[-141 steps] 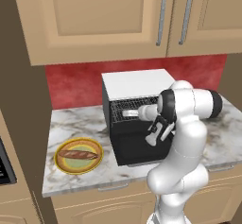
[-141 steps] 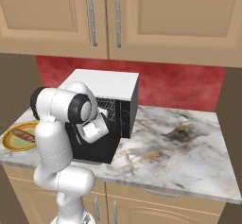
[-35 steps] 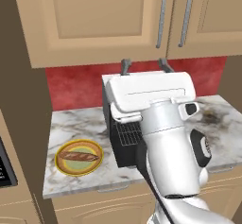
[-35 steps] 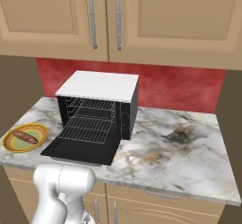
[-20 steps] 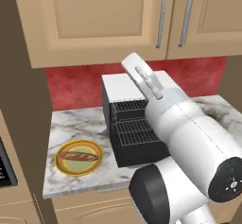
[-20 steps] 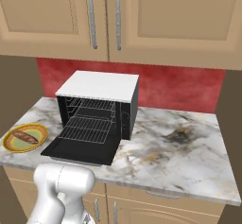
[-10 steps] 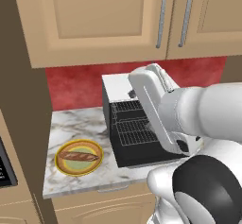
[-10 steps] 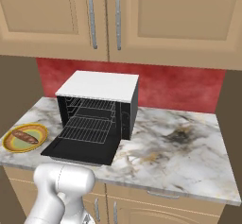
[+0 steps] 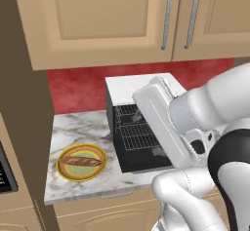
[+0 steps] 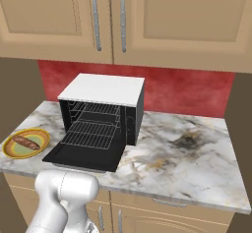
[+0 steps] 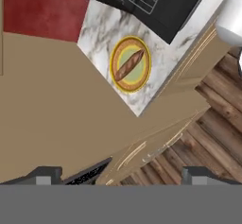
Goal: Pull the toaster oven rack outwards. Pick up the baguette from the plate and place it on the toaster oven rack. Close the toaster oven door fully and set the temperature to the lowest setting.
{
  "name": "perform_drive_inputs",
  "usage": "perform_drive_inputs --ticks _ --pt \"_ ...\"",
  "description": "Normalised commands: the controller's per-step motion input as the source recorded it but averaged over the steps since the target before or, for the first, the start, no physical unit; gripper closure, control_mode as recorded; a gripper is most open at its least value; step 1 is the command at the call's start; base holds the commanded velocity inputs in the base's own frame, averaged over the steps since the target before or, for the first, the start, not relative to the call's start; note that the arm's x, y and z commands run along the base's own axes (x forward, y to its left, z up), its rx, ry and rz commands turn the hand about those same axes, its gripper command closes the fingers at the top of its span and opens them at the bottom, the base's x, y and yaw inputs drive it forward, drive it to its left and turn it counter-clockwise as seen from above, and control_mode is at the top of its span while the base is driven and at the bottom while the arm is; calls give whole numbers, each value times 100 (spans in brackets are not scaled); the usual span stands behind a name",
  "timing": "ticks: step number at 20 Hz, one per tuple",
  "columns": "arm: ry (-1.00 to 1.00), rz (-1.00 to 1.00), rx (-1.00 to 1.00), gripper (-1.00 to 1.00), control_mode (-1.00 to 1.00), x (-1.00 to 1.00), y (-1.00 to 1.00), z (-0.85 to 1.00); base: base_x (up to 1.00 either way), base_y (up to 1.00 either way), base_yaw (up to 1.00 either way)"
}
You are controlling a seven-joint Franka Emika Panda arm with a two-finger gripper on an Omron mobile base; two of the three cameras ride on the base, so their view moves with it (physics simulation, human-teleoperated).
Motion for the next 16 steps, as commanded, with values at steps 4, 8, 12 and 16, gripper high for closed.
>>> perform_drive_inputs --ticks 4,8,12,16 --pt "12 5 0 -100 -100 0 0 -35 0 0 0" --pt "17 0 0 -100 -100 1 0 -34 0 0 0" --pt "15 -7 0 -100 -100 0 0 -21 0 0 0" --pt "13 -13 0 -100 -100 3 0 -7 0 0 0"
